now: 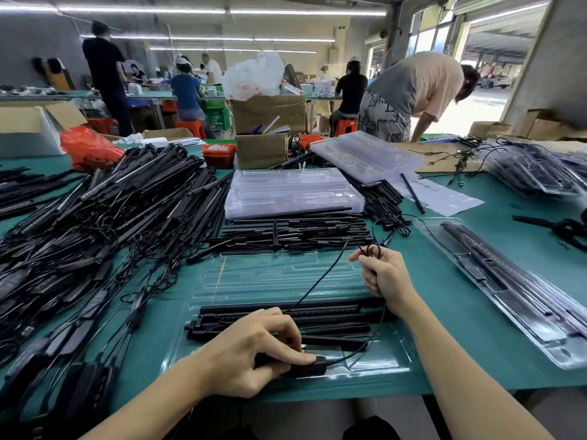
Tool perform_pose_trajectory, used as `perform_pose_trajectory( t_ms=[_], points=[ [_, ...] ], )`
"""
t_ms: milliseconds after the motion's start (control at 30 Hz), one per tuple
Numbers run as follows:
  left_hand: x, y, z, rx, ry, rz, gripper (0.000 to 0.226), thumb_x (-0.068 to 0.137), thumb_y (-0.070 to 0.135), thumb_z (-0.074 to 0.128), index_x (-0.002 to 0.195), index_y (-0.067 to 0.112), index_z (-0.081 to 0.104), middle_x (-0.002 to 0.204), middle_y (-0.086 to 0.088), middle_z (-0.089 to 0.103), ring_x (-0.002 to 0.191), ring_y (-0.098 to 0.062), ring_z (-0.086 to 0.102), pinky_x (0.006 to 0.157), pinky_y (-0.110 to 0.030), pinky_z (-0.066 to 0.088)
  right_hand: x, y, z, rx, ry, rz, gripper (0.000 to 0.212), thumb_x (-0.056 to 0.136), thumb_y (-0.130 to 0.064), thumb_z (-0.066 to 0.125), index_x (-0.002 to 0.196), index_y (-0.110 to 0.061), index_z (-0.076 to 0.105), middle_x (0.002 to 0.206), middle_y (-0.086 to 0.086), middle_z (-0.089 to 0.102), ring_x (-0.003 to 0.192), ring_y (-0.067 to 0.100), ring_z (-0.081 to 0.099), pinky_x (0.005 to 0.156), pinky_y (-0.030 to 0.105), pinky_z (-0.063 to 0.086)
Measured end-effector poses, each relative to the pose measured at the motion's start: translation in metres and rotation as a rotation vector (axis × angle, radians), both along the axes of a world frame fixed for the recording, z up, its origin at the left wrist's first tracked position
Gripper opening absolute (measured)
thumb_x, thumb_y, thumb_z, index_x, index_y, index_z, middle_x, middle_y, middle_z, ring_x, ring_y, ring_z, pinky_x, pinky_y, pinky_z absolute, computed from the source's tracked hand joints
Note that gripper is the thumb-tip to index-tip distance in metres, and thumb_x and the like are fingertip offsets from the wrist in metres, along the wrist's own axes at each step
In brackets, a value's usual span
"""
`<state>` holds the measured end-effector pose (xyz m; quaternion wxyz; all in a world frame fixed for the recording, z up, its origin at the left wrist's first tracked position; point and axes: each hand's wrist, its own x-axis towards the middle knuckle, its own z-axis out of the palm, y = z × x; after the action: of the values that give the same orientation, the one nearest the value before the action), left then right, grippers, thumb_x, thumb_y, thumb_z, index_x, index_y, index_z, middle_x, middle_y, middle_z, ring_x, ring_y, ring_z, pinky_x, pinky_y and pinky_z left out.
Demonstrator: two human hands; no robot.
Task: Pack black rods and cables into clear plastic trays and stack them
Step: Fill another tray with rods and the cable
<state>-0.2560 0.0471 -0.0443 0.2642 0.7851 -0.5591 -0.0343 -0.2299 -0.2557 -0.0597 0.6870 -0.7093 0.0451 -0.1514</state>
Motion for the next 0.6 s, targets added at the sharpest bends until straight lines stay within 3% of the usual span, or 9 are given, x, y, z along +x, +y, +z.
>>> perform_pose_trajectory(
  t_ms=[233,467,600],
  points=[
    [-0.0074,-0.0019,0.0054,-0.019,-0.207,-0.067,0.035,0.082,0.011,0.068,0.112,0.026,0.077,0.099,0.008,0.066,0.082,-0.013,0.057,0.067,-0.028,0.049,-0.0009,0.0022,0.0007,-0.006,-0.008,-0.008,0.019,0.097,0.003,0.048,0.087,0.002,0.065,0.045,0.000,0.037,0.036,0.012,0.027,0.038,0.017,0.024],
    [-0.0093,-0.0056,0.0063,0.021,-0.309,-0.135,0.029,0.083,0.014,0.064,0.108,0.021,0.077,0.102,0.007,0.065,0.080,-0.011,0.052,0.064,-0.024,0.045,-0.0003,0.0055,0.0013,-0.026,-0.015,-0.015,0.018,0.097,0.003,0.048,0.088,0.004,0.064,0.044,0.001,0.038,0.035,0.012,0.028,0.037,0.017,0.025],
    [-0.0069,-0.0054,-0.0006,-0.043,-0.137,-0.084,0.022,0.085,0.020,0.065,0.102,0.022,0.078,0.103,0.009,0.062,0.084,-0.012,0.053,0.070,-0.032,0.047,-0.0006,0.0054,0.0007,-0.029,-0.017,-0.012,0.019,0.097,0.003,0.048,0.087,0.003,0.064,0.044,0.001,0.038,0.035,0.012,0.028,0.037,0.017,0.025]
  ],
)
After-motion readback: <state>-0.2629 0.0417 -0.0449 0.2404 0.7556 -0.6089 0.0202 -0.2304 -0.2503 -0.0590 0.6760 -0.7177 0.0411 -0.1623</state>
